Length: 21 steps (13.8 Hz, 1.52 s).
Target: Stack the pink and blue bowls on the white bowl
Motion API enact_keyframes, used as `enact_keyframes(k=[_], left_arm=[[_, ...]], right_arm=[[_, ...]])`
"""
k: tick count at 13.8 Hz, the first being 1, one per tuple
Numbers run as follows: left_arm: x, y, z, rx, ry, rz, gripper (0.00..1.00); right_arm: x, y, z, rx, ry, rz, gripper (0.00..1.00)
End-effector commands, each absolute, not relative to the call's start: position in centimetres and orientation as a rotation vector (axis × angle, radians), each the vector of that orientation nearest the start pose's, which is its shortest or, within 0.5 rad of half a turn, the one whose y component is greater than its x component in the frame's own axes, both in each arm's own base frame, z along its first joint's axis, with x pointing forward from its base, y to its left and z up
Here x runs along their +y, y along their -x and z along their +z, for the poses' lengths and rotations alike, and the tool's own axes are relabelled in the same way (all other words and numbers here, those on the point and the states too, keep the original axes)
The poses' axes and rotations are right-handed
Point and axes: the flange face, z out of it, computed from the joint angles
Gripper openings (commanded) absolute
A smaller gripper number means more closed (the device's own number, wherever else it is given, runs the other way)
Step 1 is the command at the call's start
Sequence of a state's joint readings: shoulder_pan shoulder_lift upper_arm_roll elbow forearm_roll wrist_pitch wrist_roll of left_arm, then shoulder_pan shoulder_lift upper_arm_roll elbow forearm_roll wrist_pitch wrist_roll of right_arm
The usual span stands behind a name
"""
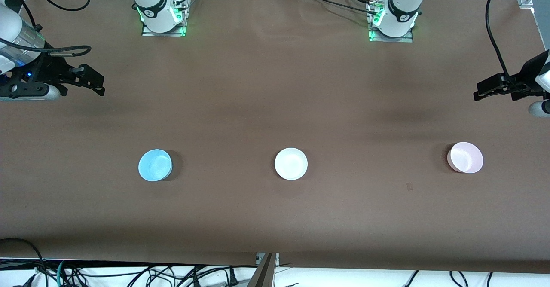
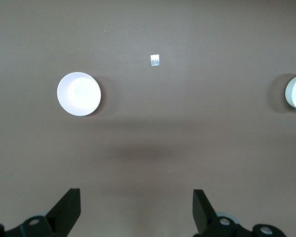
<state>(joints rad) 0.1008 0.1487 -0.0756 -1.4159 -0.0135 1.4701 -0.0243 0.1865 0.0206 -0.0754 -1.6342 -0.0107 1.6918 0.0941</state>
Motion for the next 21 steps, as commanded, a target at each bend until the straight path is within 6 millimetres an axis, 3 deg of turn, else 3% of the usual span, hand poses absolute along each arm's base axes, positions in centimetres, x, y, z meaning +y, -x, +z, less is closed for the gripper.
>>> enact_keyframes(k=[1,5,8,11,14,18,21], left_arm=[[2.0,-58.3,60.9,-0.080,3.144,0.151,1.00],[2.8,-58.8,59.5,-0.040,3.138,0.175,1.00],[8.5,-59.8,56.6,0.002,3.153,0.192,1.00],[16.1,-60.4,50.6,0.033,3.244,0.158,1.00],[19.6,-61.3,46.5,0.040,3.232,0.130,1.00],[23.5,-61.6,37.3,0.043,3.212,0.032,1.00],[24.9,-61.6,31.0,0.033,3.307,-0.033,1.00]], right_arm=[[6.4,-56.5,59.8,-0.026,3.134,-0.055,1.00],[6.4,-56.5,59.8,-0.026,3.134,-0.052,1.00],[6.4,-56.5,59.8,-0.023,3.134,-0.052,1.00],[6.4,-56.5,59.8,-0.023,3.134,-0.055,1.00],[6.4,-56.5,59.8,-0.023,3.134,-0.055,1.00],[6.3,-56.7,59.9,-0.030,3.131,-0.073,1.00],[6.6,-57.5,58.8,-0.036,3.126,-0.051,1.00]])
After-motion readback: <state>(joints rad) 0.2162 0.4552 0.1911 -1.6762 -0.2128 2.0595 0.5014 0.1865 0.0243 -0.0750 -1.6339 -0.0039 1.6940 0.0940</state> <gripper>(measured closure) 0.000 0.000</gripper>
